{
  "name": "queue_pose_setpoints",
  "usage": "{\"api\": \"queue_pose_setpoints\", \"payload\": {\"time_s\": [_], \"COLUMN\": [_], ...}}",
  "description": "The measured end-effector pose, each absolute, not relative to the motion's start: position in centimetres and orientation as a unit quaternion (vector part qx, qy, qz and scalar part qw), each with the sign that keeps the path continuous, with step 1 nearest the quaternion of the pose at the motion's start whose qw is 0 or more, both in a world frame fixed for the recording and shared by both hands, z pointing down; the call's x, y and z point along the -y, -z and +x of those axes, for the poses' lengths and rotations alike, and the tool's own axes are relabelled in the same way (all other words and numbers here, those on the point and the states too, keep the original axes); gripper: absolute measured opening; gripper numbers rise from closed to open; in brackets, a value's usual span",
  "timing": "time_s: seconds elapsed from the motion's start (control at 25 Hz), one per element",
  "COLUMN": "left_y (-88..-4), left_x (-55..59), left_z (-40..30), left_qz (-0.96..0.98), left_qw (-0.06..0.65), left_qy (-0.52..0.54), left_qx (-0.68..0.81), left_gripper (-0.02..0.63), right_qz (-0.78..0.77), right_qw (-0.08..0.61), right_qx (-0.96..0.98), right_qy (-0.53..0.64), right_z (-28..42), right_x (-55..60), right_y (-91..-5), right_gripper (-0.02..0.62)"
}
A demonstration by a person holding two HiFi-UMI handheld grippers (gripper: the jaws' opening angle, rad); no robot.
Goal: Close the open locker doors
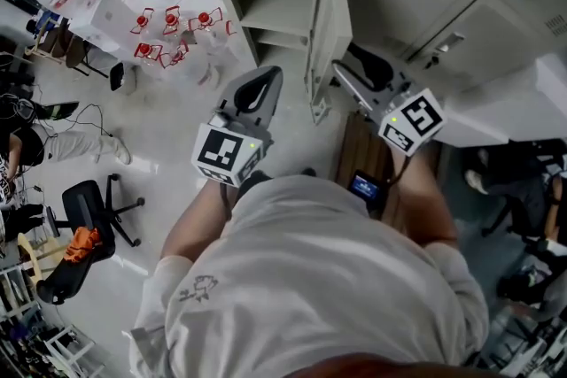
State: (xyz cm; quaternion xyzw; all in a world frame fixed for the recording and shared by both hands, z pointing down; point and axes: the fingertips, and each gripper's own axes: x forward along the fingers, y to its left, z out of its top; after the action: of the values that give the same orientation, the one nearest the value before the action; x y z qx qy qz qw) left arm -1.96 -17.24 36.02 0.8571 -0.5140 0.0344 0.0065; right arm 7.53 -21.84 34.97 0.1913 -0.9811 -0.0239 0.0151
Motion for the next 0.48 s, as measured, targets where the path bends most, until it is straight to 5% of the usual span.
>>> {"api": "queue_pose_setpoints", "payload": {"time_s": [0.48], "left_y": [-35.3], "left_x": [19.1], "left_z": [-8.7], "left_qz": [0.853], "left_qw": [0.001], "left_qy": [-0.031], "left_qx": [0.521], "left_gripper": [-0.005], "right_qz": [0.205], "right_qw": [0.023], "right_qx": [0.979], "right_qy": [0.005], "right_z": [-0.9], "right_x": [21.7], "right_y": [-34.9], "right_gripper": [0.144]}}
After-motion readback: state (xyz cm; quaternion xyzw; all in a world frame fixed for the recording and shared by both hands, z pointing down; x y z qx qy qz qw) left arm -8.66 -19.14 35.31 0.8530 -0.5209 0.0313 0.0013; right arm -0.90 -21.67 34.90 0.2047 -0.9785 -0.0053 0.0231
